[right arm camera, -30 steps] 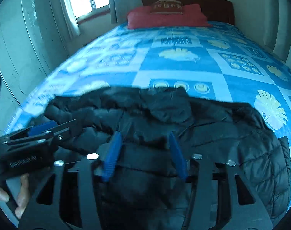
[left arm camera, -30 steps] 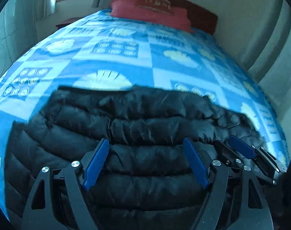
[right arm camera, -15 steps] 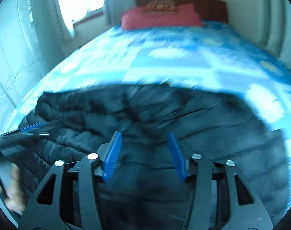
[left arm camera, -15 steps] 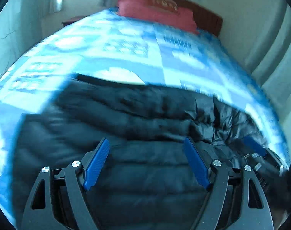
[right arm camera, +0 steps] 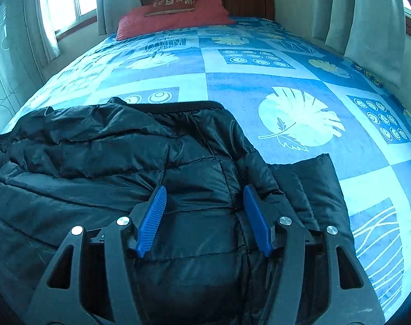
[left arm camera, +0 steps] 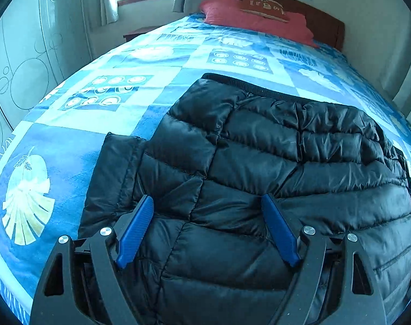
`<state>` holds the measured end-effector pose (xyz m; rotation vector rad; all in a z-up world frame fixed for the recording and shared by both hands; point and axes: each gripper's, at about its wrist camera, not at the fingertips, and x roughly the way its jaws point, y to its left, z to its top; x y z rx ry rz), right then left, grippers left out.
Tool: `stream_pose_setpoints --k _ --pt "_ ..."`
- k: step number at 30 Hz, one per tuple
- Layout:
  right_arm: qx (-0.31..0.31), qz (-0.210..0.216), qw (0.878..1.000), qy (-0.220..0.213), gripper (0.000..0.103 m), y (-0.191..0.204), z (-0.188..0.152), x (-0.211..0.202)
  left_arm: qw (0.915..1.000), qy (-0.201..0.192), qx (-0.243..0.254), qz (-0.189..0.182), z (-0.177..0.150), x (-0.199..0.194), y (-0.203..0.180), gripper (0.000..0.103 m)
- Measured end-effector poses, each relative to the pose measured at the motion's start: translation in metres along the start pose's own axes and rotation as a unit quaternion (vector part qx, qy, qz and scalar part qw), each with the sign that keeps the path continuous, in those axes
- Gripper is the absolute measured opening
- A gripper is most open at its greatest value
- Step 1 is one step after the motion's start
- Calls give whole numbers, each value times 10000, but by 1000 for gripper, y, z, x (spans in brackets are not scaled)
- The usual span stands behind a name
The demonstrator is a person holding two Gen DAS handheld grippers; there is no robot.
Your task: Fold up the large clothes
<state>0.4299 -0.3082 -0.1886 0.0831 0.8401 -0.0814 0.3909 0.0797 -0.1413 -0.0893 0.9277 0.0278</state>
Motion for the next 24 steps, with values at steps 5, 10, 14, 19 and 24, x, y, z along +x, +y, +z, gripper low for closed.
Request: stream_pose_setpoints --k 5,10,14,19,24 --pt "358 118 9991 -172 66 -13 -2 -61 9984 -110 -497 -238 -9 -53 28 80" --pt "360 -39 9991 -210 77 -29 -52 -119 9945 -207 -1021 -82 -59 -101 63 80" --pt "683 4 9977 -5 78 -47 -93 -133 9839 -86 -1776 -174 -115 -122 97 80" --pt "1118 71 9931 341 78 -60 -127 -122 9652 132 -2494 -774 -153 -119 113 81" --pt "1566 228 9867 360 81 -64 -136 -113 9551 133 -2700 -1211 -149 -107 107 83"
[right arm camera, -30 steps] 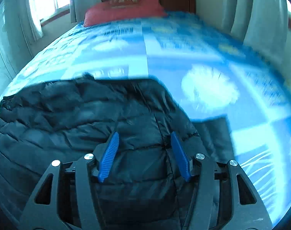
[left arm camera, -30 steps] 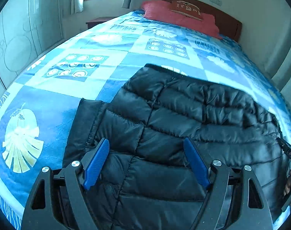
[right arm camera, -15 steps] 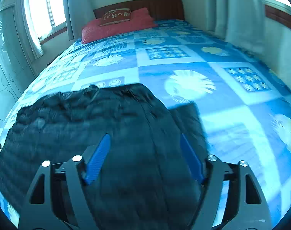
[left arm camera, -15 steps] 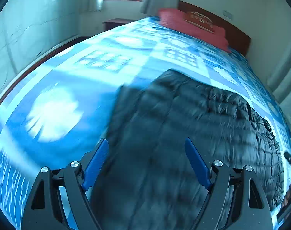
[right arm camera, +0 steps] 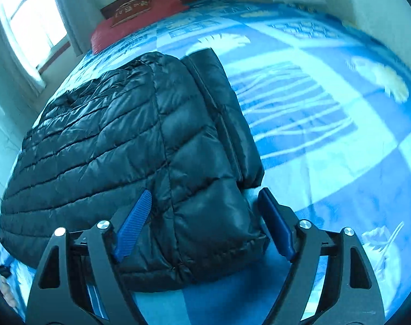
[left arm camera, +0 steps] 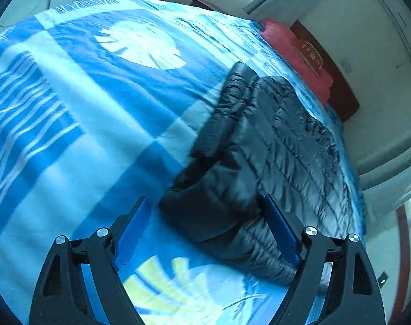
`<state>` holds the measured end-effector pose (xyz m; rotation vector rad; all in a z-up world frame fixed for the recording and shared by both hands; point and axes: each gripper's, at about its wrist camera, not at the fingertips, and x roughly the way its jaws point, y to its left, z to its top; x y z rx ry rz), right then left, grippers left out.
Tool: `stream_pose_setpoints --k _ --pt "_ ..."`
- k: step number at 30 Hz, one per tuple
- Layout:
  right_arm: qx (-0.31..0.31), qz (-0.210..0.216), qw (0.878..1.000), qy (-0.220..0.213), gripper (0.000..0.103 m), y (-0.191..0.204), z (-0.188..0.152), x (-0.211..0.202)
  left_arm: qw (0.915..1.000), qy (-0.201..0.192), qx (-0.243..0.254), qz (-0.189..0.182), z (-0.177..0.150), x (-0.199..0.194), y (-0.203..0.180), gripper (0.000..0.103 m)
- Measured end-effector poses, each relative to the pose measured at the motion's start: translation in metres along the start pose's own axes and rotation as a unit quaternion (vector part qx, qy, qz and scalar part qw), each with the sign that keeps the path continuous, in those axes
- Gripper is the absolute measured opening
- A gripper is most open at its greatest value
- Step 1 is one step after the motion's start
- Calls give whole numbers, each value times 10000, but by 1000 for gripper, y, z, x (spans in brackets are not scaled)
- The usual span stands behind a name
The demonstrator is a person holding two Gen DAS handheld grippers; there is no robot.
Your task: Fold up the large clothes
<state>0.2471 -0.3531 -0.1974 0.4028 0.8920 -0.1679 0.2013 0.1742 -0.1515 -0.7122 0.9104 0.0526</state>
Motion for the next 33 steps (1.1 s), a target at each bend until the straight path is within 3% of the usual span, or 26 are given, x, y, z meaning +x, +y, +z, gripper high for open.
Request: stream_pose_setpoints --k 2,3,5,6,8,10,18,24,33 --pt "131 185 9997 10 72 1 -1 0 10000 9 -39 -61 1 7 -5 78" --pt "187 274 9994 36 56 1 -2 0 10000 -36 -39 34 1 10 -8 73" --pt "228 393 9990 -22 42 3 -4 -5 10000 -54 -46 -19 1 13 -11 51" --pt "222 446 9987 -55 33 4 -3 -8 9999 -65 -50 -72 1 12 -11 46" --pt "196 542 9983 -134 25 8 -4 -17 9998 -131 44 -121 0 6 -16 34" --pt "202 609 9977 -209 19 9 -4 -25 9996 -197 156 -135 -2 0 -20 29" --pt "67 737 9969 -276 16 7 -32 -63 9995 -190 207 -123 -8 -30 -11 25" --pt "110 807 9966 -112 16 -9 -66 -87 9995 22 319 41 -34 -59 9 25" --pt "213 832 9963 -37 16 -23 -98 -114 9994 26 330 69 -66 -98 28 25"
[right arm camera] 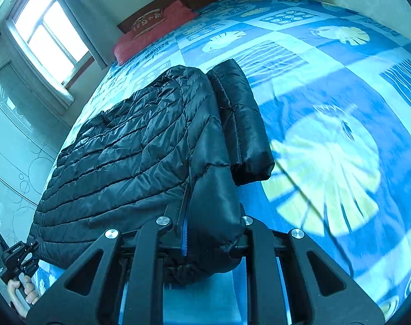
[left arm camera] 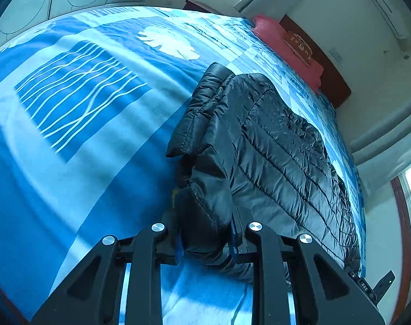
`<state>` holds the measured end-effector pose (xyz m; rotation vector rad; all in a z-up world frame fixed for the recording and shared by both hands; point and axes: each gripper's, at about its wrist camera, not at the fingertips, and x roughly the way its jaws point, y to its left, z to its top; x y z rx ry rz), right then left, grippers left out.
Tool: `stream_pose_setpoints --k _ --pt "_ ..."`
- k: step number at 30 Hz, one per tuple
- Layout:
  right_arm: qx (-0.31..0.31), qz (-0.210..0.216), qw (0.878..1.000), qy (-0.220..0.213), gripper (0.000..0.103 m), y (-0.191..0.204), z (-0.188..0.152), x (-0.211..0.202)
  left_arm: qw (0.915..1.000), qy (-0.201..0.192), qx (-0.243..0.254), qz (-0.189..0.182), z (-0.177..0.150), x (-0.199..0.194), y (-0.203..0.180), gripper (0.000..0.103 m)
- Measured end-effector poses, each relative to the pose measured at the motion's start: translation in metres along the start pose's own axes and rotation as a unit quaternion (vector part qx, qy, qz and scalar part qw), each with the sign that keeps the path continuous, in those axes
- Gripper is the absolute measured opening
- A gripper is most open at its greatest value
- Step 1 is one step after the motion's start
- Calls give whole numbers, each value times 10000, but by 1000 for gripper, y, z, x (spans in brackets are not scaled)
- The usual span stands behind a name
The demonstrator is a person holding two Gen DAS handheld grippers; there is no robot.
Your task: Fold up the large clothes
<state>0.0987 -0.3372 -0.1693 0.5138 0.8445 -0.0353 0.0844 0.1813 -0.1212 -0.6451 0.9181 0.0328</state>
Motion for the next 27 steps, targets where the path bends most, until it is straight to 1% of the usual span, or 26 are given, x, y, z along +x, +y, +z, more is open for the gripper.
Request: stream_pose_setpoints --k 6,10,17,27 --pt "-2 15 10000 38 16 -5 -11 -6 10000 39 -45 -1 -5 -6 8 25" --pt "-3 16 10000 42 16 -8 -14 -8 10000 -2 53 66 -12 -13 7 25" --pt "-20 5 10000 86 17 -13 -10 2 9999 51 76 103 -9 -4 9 25" --pt "14 -5 10000 72 23 -18 -17 5 9996 74 220 168 -12 0 8 26"
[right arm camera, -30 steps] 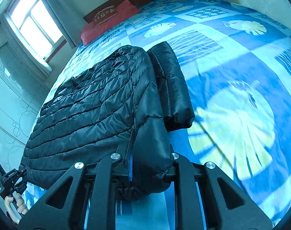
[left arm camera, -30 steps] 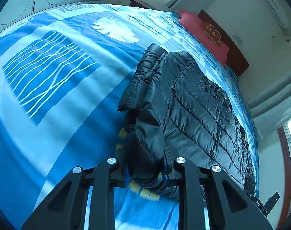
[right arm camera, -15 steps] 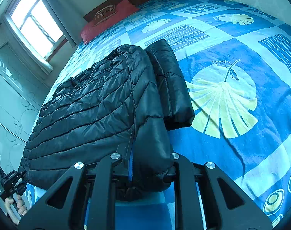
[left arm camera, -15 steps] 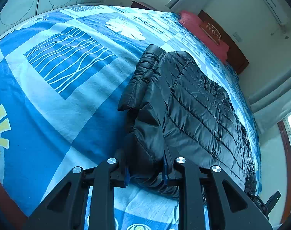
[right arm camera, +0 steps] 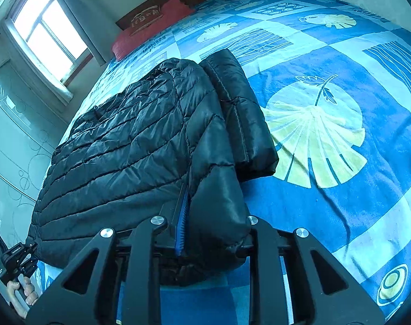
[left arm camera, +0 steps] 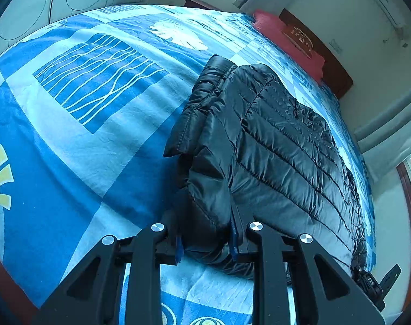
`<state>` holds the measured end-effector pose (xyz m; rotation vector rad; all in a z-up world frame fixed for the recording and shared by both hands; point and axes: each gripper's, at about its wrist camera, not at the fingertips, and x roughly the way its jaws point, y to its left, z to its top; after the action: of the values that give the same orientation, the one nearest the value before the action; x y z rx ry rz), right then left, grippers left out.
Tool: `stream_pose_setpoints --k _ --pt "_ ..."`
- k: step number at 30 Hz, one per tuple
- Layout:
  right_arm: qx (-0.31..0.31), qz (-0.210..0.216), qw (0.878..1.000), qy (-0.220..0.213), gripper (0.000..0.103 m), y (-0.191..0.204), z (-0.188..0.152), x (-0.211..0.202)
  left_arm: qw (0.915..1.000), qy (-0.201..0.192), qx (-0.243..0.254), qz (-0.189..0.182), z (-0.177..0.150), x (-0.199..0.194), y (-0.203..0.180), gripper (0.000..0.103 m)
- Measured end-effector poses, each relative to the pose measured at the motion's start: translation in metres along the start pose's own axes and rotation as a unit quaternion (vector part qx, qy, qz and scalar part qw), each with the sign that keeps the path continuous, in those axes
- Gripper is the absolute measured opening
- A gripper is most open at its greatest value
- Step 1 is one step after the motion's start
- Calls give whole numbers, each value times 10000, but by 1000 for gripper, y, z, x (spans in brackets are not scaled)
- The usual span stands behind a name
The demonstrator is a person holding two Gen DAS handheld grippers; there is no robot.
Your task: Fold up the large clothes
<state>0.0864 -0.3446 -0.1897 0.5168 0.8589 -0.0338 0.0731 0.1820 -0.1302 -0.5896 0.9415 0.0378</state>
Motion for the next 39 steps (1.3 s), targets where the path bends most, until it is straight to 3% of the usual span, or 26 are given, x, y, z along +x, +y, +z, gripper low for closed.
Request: stream_pose_setpoints --k 9,14,18,24,29,34,39 --pt "14 -30 10000 20 29 -4 0 -2 10000 1 59 18 -1 0 -1 27" --pt "56 -67 9999 56 33 -7 -1 -4 9998 0 165 74 -2 0 -1 33" --pt "82 -106 9999 91 41 -9 -1 -8 9996 35 267 92 0 -1 -1 35" --pt "113 -226 9996 134 51 -13 -3 -23 9992 93 377 68 -1 -10 4 52" --pt "-16 -472 9988 106 54 -14 -5 -43 9978 132 648 113 -7 -25 7 63" --pt "-236 -976 9949 -78 54 -14 -3 -70 9954 234 908 190 -6 -43 9 64" --pt "-280 -1108 9933 -174 54 -13 -3 -89 9946 232 998 178 2 -63 16 64"
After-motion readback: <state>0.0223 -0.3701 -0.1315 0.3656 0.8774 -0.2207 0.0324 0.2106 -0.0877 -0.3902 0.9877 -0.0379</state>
